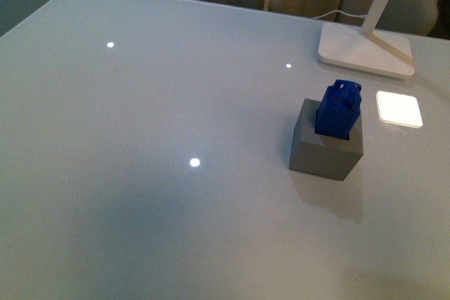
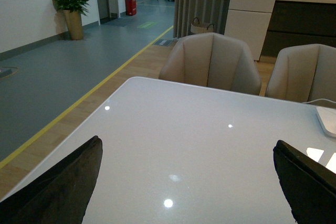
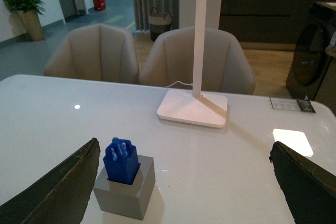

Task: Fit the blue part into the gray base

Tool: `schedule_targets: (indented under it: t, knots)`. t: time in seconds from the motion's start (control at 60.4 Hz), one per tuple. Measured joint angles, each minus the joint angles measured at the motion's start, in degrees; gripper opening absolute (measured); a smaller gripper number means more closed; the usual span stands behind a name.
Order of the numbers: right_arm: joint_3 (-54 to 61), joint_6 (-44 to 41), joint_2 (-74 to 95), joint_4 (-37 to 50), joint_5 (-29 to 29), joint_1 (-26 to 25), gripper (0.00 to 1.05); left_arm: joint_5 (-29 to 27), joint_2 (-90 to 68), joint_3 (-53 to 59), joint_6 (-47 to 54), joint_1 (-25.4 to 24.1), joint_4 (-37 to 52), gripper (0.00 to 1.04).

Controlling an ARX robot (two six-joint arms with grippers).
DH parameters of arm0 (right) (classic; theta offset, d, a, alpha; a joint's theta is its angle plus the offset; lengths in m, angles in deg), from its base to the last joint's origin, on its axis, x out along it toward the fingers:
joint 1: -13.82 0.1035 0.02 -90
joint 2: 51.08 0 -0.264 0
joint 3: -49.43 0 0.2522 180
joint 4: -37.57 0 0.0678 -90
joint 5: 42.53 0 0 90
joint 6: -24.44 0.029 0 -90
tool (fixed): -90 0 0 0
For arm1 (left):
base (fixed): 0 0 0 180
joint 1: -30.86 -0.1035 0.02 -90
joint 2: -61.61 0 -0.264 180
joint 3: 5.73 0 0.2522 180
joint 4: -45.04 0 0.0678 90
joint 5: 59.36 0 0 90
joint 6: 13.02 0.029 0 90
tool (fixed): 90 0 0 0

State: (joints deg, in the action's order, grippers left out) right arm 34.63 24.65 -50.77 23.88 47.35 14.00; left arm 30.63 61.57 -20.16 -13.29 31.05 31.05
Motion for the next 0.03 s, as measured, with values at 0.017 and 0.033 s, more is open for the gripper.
schedule_targets:
  t: [0.017, 0.033]
  knots:
    - [0.00, 0.00, 0.02, 0.00, 0.00, 0.00, 0.96, 0.00, 0.00, 0.00, 0.00, 0.00, 0.00, 0.97]
    - [0.00, 0.00, 0.02, 0.00, 0.00, 0.00, 0.96, 0.00, 0.00, 0.00, 0.00, 0.00, 0.00, 0.97]
